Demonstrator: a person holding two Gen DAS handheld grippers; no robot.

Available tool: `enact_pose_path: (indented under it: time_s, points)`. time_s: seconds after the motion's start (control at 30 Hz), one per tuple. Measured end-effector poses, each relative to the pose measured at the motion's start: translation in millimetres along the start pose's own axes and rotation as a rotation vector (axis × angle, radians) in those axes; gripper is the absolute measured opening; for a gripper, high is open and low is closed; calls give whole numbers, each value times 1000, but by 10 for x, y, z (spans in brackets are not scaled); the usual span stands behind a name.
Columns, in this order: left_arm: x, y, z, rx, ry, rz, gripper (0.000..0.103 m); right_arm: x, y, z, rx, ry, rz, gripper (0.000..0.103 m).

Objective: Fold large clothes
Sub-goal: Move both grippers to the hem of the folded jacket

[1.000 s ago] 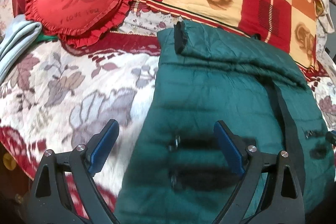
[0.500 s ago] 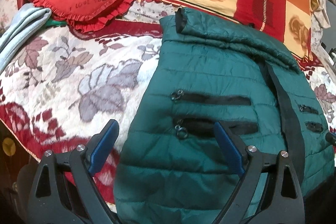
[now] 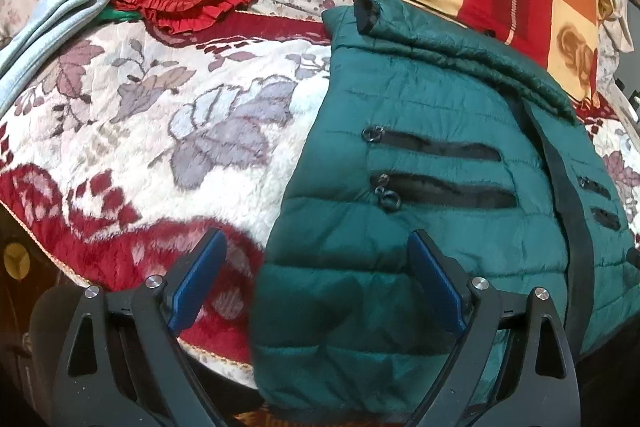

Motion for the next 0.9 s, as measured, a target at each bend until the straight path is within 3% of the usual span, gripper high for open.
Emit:
enact_pose_path:
  time_s: [0.47,0.9]
  points:
    - [-32,196,30,-57,44,-9,92,-24,112,50,-37,-54,13,88]
    - [-16,389,58,-142,184,-60,92,25,194,77,-80,-126,48,88]
Point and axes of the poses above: each gripper's, at about its wrist camera, not at the fingertips, and z roughly the way its jaws point, x to its right, y to its underside, the point moved 6 cm from there along z, roughly the way its jaws point, and after that the axes turned 12 degrees about -y, right-handed, at the moved point
